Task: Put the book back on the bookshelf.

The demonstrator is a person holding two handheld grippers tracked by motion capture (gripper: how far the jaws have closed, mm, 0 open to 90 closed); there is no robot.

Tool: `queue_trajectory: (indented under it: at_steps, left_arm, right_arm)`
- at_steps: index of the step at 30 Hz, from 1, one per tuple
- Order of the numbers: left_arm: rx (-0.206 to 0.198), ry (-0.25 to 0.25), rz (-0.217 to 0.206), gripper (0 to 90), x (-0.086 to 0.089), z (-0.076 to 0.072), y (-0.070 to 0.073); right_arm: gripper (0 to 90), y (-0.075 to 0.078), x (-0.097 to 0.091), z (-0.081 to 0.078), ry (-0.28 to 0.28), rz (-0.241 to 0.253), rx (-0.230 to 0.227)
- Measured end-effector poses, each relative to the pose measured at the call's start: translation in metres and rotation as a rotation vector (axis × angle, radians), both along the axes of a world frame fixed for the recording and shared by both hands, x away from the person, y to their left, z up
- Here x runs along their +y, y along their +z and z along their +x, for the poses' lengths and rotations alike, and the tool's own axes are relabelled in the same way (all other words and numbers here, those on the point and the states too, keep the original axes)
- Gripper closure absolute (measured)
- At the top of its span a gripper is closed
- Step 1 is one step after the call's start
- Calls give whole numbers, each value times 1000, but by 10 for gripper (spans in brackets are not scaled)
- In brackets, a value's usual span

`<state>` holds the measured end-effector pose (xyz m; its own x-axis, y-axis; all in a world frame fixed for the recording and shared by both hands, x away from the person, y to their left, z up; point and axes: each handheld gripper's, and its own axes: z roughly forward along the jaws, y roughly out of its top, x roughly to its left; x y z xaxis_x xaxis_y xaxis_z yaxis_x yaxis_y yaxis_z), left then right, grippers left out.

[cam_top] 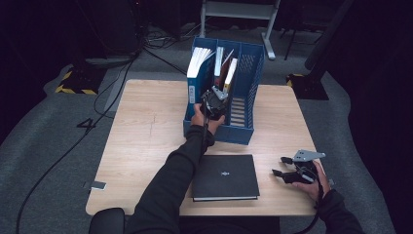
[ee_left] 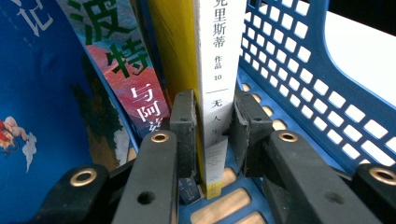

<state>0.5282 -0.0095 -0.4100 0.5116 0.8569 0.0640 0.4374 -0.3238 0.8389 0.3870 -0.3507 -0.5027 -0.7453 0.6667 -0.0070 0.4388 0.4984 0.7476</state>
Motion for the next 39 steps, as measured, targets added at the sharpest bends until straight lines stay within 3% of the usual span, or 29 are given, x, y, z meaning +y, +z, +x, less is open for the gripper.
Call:
queue_trajectory:
  at_steps: [11,13,18,29,33,39]
  left_arm:
    - [-6,-8,4,719,-4,4,-1]
    - [0,-13,-16,707,-1,2,-1]
    - [-12,-41,19,641,2,-5,-2]
    - [-64,-214,71,487,23,-41,15]
    - [-48,-277,103,440,35,-55,15]
    - [-33,-315,114,401,56,-69,11]
  right_arm:
    - [298,0,0,0,2,0,3]
    - [298,0,0,0,3,0,2]
    - [298,0,-1,0,2,-1,3]
    - [297,0,0,0,-2,0,3]
    - [297,0,0,0,-2,0,4]
    - [297,0,0,0,-5,0,4]
